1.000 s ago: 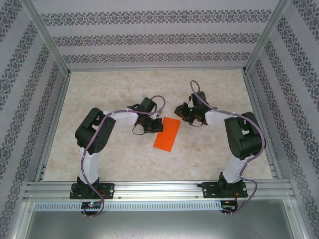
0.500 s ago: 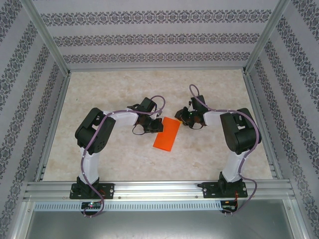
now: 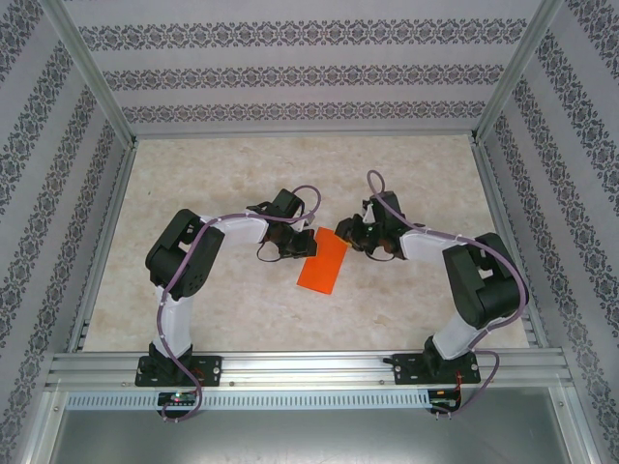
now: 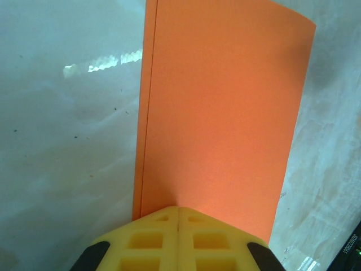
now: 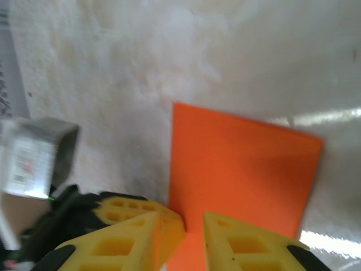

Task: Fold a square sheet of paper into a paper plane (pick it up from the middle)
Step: Fold the square sheet of paper in half at the center of the table.

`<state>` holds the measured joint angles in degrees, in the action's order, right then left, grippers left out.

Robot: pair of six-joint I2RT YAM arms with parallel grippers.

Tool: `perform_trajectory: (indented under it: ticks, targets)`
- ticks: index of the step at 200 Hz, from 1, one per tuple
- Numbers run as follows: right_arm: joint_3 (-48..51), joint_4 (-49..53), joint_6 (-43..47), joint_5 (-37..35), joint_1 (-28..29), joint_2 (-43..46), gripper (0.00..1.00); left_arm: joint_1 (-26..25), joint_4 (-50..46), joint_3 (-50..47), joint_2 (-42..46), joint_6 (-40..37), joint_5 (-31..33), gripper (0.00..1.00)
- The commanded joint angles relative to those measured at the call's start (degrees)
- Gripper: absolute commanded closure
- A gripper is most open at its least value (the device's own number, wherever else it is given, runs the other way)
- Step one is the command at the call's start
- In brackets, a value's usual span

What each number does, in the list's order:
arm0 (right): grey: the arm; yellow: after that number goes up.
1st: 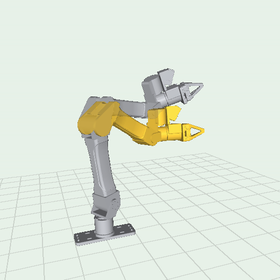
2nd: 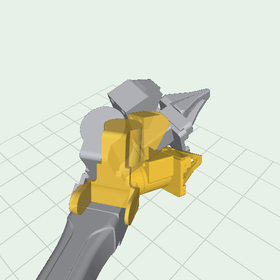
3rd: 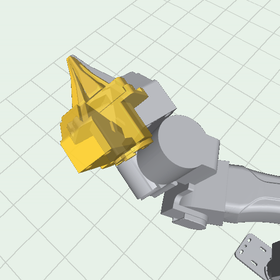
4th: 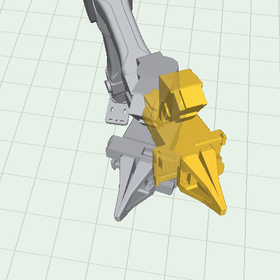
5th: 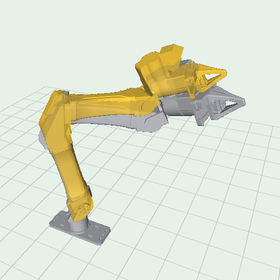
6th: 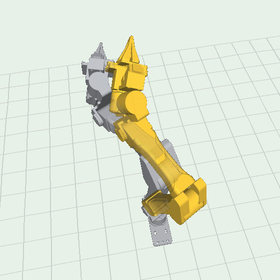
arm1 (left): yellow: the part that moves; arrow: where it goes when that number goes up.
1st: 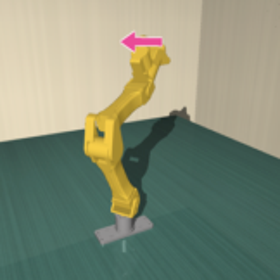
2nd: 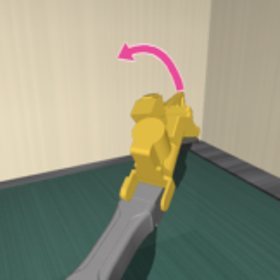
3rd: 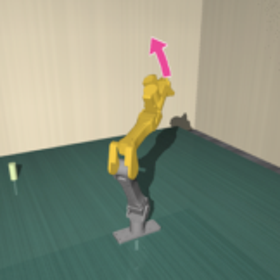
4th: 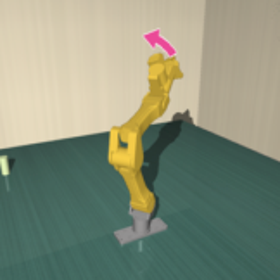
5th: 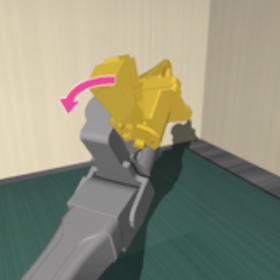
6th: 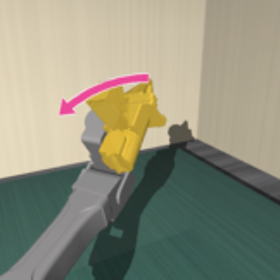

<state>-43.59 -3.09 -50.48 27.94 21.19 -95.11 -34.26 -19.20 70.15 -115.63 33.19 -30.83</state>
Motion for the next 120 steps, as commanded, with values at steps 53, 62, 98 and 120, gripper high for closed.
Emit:
perform_trajectory:
  ticks: [53,62,98,120]
  targets:
    - [0.52,3.07,0.62,-4.57,2.33,-3.09,0.75,-0.68,-6.9,-1.22,-2.23,-1.61,2.26,1.0]
    - [0.66,3.34,0.82,-4.33,2.41,-1.6,0.75,-0.68,-6.9,-1.31,-2.31,-1.59,2.18,1.0]
    - [2.37,1.89,0.66,-2.32,3.92,3.93,0.74,-0.63,-6.81,-1.33,-2.32,-1.57,2.1,1.0]
    - [3.83,1.67,-1.02,-3.28,5.03,4.03,0.74,-0.66,-6.9,-1.23,-2.32,-1.66,2.0,1.0]
